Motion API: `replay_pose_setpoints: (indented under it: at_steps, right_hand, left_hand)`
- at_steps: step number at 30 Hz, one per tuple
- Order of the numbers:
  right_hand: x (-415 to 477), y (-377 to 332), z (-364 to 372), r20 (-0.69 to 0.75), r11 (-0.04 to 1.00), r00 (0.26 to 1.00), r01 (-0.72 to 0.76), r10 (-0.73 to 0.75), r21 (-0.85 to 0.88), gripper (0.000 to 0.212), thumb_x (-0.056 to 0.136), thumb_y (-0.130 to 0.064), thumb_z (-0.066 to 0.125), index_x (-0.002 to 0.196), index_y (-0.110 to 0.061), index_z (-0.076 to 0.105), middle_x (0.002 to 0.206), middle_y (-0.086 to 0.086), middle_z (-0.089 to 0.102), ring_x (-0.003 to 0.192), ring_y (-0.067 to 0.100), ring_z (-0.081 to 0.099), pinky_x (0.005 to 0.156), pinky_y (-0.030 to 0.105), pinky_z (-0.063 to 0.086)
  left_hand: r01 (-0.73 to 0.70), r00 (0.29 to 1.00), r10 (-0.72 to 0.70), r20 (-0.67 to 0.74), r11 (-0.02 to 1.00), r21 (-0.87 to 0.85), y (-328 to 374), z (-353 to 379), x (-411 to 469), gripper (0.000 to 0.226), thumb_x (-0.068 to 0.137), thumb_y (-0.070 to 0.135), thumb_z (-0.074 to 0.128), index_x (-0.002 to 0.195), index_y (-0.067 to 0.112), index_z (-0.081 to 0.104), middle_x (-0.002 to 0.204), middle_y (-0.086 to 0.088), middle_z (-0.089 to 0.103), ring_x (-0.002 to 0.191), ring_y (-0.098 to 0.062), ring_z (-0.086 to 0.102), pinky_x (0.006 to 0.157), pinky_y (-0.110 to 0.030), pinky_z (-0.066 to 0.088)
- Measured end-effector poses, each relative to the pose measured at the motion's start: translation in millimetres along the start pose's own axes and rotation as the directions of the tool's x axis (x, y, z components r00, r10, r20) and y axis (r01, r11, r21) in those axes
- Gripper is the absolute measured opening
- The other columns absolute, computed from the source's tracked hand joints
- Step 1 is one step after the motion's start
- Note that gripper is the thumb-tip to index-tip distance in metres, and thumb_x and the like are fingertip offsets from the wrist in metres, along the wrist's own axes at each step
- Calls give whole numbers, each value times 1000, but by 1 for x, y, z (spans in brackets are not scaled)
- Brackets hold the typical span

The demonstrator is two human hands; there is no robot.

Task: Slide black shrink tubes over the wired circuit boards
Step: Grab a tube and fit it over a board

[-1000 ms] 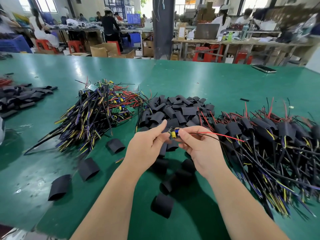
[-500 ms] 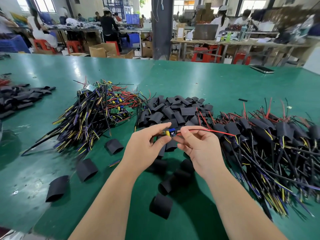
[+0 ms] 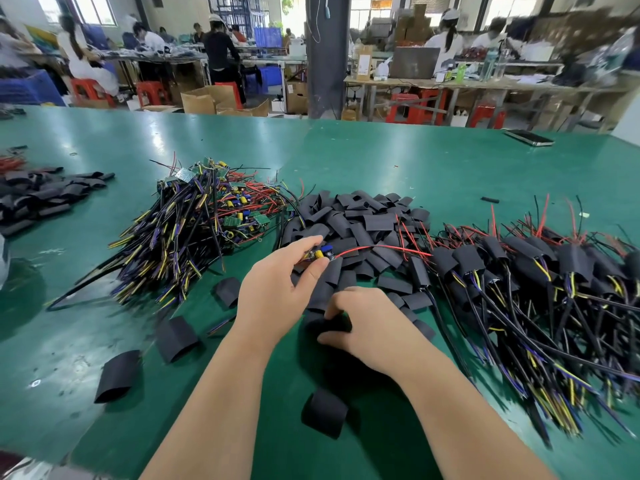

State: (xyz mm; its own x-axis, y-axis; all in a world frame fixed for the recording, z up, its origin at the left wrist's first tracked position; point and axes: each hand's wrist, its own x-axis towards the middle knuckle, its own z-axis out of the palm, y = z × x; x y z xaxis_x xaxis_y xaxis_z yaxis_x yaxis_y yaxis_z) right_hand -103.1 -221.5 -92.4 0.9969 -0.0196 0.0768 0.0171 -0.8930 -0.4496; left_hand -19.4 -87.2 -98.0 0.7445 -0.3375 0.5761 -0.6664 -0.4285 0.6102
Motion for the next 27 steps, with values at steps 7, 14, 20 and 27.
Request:
replay_pose_setpoints:
  at_steps: [7, 14, 20, 27]
  right_hand:
    - [-1, 7, 2, 0, 1000, 1000, -23, 23, 2, 60, 81, -37, 69, 135, -18, 53, 104, -5, 40, 106, 19, 51, 92, 32, 44]
    - [-3, 24, -11, -346, 959, 935, 28, 74, 280, 31, 74, -25, 77, 104, -25, 71, 88, -15, 56, 79, -4, 56, 77, 8, 42]
    - [-5, 32, -38, -228, -112, 845, 318, 484, 941, 3, 86, -6, 60, 84, -4, 61, 80, 6, 70, 85, 19, 69, 69, 24, 52]
    - [-15, 43, -56, -162, -426, 803, 461, 573, 778, 34, 91, -18, 57, 66, -5, 74, 79, 7, 71, 86, 17, 72, 68, 20, 53]
  left_hand:
    - [12, 998, -10, -68, 999, 31, 2, -4, 1, 31, 94, 33, 56, 124, 30, 61, 101, 15, 67, 66, 2, 46, 58, -5, 32]
    - [3, 991, -2, -131, 1000, 13, 1, -4, 1, 28, 96, 36, 51, 122, 29, 60, 103, 12, 69, 85, -20, 49, 58, -15, 32]
    - [41, 988, -52, -144, 996, -77, -1, -3, 2, 30, 95, 41, 47, 121, 31, 58, 105, 13, 69, 98, -7, 65, 77, -33, 52]
    - [10, 994, -21, -109, 995, -98, 3, -3, 0, 30, 95, 41, 46, 120, 30, 60, 97, 12, 69, 92, -8, 66, 78, -39, 54]
